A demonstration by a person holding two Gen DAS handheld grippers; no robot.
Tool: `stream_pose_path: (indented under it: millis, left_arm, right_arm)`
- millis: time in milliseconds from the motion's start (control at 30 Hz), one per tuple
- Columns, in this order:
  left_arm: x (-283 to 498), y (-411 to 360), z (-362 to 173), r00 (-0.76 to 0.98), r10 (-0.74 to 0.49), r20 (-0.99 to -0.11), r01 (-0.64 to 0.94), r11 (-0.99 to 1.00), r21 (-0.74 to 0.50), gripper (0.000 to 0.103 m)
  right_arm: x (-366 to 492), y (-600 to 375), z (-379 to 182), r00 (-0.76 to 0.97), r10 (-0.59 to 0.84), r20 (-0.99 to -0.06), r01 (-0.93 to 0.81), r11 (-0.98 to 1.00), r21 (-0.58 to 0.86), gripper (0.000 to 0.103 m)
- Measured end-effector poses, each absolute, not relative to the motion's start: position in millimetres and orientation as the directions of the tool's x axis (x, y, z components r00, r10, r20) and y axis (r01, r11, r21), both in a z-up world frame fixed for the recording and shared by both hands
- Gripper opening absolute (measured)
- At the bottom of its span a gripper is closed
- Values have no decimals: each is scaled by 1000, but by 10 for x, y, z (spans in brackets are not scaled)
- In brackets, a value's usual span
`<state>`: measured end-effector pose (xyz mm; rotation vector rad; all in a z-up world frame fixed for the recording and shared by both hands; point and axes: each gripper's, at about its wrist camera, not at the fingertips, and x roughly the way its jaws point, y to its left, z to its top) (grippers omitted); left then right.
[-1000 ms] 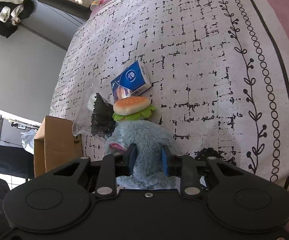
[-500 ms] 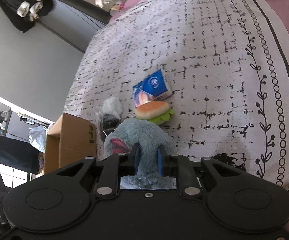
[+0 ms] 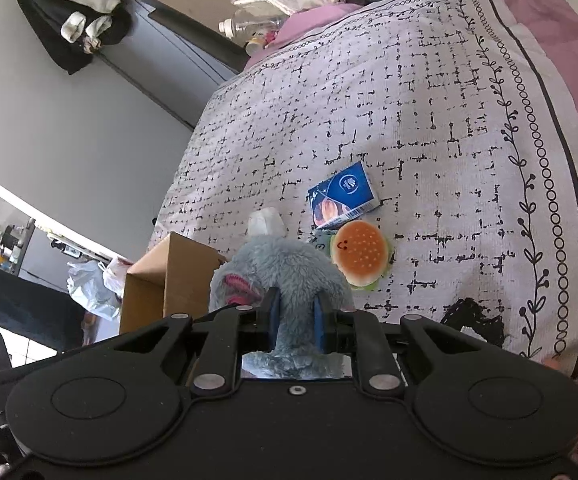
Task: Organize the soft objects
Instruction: 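Lift the grey plush with both grippers toward the cardboard box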
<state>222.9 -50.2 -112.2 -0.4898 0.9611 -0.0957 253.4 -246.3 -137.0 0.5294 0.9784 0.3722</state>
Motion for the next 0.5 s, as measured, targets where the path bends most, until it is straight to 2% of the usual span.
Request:
stream_pose_path:
  millis: [500]
  left_arm:
    - [2093,-93,-876,628,-310,-713,-120,868,-483,17]
  right_arm:
    - [2454,-2056,-1025,548,514,-660,-102,824,557,17]
